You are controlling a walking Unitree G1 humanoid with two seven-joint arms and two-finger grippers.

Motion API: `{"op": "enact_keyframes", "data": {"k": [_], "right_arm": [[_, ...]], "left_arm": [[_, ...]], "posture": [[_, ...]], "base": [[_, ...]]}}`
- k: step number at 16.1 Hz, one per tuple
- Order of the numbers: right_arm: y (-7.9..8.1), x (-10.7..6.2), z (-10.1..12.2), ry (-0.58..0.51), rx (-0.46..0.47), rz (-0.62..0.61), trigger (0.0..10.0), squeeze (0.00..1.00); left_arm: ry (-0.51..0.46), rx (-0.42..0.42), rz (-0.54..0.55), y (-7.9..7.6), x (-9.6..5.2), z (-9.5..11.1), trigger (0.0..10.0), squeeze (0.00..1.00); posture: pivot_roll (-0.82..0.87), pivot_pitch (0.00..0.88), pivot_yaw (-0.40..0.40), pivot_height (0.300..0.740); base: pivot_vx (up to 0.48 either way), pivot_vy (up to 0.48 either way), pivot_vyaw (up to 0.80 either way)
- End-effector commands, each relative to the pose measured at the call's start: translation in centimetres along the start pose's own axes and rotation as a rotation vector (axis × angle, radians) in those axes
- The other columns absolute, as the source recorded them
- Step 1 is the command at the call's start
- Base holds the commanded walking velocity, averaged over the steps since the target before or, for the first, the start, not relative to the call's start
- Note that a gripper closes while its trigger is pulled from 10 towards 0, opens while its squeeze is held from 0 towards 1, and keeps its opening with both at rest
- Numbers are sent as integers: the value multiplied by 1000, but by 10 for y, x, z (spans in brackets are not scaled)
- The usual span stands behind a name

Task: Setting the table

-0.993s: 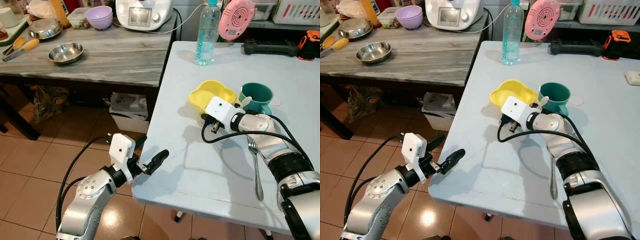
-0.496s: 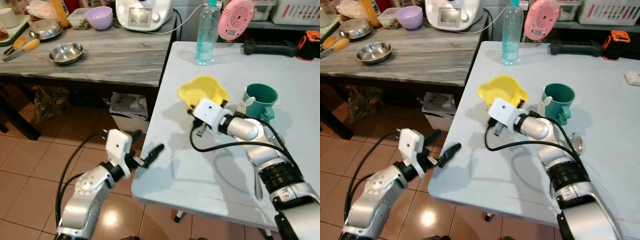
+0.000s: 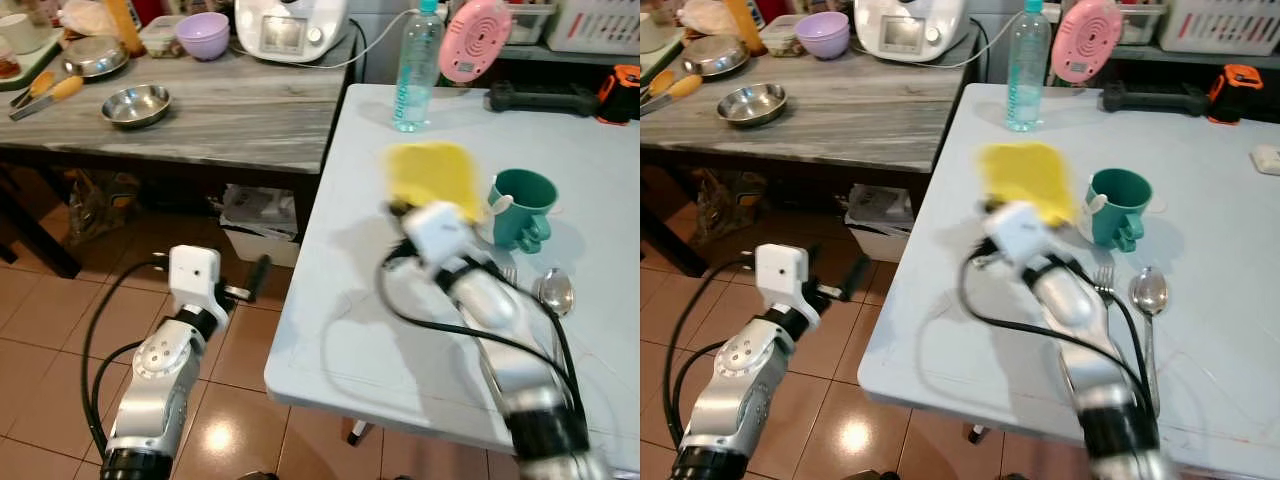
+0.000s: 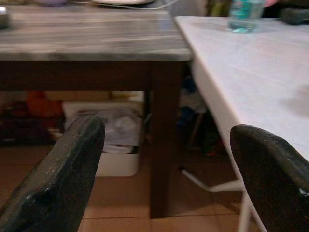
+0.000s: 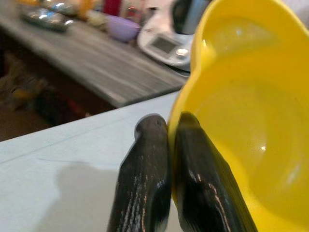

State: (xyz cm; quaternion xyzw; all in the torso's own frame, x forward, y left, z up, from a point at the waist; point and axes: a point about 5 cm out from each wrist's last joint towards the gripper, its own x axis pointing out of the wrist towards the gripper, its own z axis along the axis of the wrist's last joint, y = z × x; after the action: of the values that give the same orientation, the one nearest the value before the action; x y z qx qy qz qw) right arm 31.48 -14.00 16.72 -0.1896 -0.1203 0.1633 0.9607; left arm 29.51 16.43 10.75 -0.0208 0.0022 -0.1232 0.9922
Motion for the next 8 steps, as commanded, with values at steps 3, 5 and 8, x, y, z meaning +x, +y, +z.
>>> {"op": "enact_keyframes", "data": {"k": [3,5,8], "right_arm": [[5,-17,5,1,90,-115,10000,0],[8,-19,8,3,105,-143,10000,0],[6,-19,11,9,138,-154,10000,0]], "left_arm": [[7,12,65,3,5,-3,10000,0],[3,12,70,1,8,-3,10000,0],[3,23,99,2,10,-4,10000,0]], "posture": [[-58,90,60,740],[-65,85,64,740],[-65,84,62,740]], "base": [[0,0,0],[0,0,0],[0,0,0]]}}
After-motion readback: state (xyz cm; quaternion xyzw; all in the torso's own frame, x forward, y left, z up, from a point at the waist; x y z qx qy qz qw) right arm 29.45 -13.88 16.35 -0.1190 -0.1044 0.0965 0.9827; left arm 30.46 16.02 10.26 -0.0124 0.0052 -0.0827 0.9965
